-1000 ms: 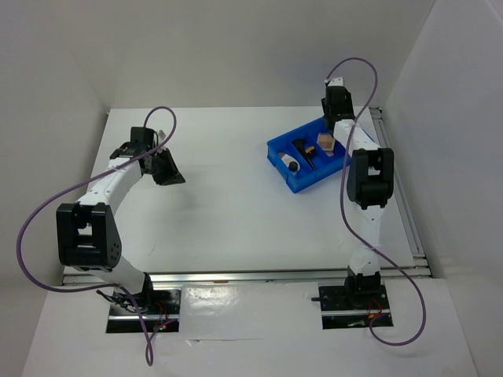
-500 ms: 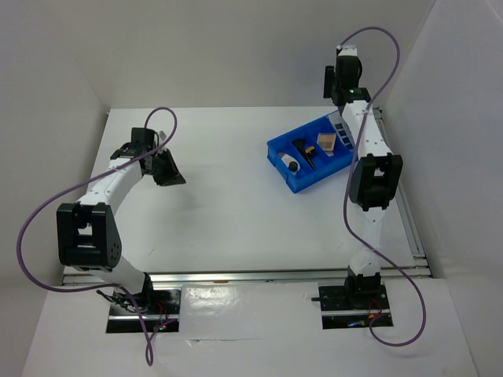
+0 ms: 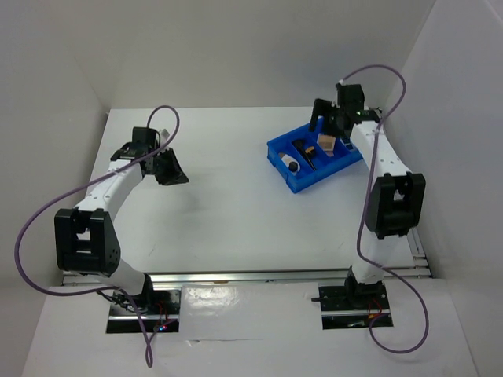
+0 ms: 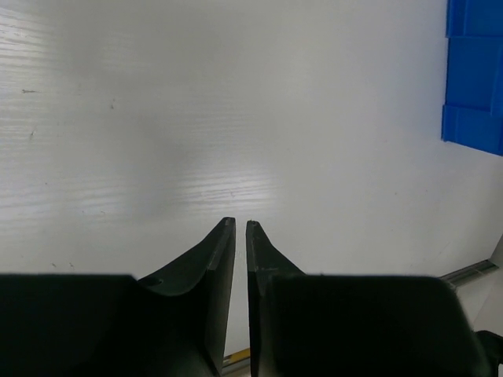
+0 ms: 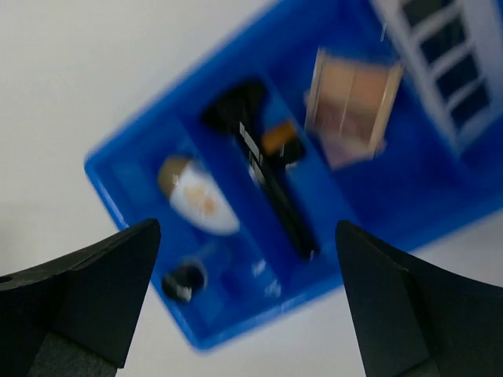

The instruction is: Organize the makeup

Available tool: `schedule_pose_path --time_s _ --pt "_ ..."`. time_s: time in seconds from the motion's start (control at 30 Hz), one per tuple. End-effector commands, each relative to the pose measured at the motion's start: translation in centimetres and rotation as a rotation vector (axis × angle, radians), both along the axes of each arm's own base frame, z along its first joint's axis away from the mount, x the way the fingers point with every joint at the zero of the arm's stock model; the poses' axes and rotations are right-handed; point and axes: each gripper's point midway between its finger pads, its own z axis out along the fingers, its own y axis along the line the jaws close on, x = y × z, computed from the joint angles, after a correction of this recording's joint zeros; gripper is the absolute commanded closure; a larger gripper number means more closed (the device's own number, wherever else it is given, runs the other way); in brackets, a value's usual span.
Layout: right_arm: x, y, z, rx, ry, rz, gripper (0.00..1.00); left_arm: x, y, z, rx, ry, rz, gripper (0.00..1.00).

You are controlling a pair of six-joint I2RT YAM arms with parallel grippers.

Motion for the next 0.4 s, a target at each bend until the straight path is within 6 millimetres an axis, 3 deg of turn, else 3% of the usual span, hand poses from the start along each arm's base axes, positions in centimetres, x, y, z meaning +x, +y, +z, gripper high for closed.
schedule_pose_path --time_s 0.0,0.03,0.07,0.17,0.27,0.37 --pt "-5.8 2.1 4.0 0.121 -0.047 -0.025 0.00 0.5 -1.3 4.2 -0.006 -0.137 -0.081 0.74" --pt "-7.0 2.4 4.1 0.136 -0.060 -0.037 0.00 0.7 -1.3 5.4 -0.006 -0.169 -0.081 0.72" --pt "-9.7 2.1 3.8 0.149 -0.063 -0.046 0.00 0.3 -1.6 5.9 -0.007 -0.178 -0.090 0.72" --pt "-13.8 1.2 3.0 0.151 -0.061 -0.089 0.00 0.0 -2.1 8.4 -0.005 -0.243 -0.110 0.70" --pt "-16.8 -0.3 2.3 0.115 -0.039 -0.150 0.00 -0.5 -2.6 9.5 -0.001 -0.277 -0.124 0.68" --pt "-18.7 -0.9 2.1 0.105 -0.046 -0.165 0.00 -0.8 -2.4 10.4 0.010 -0.310 -0.124 0.67"
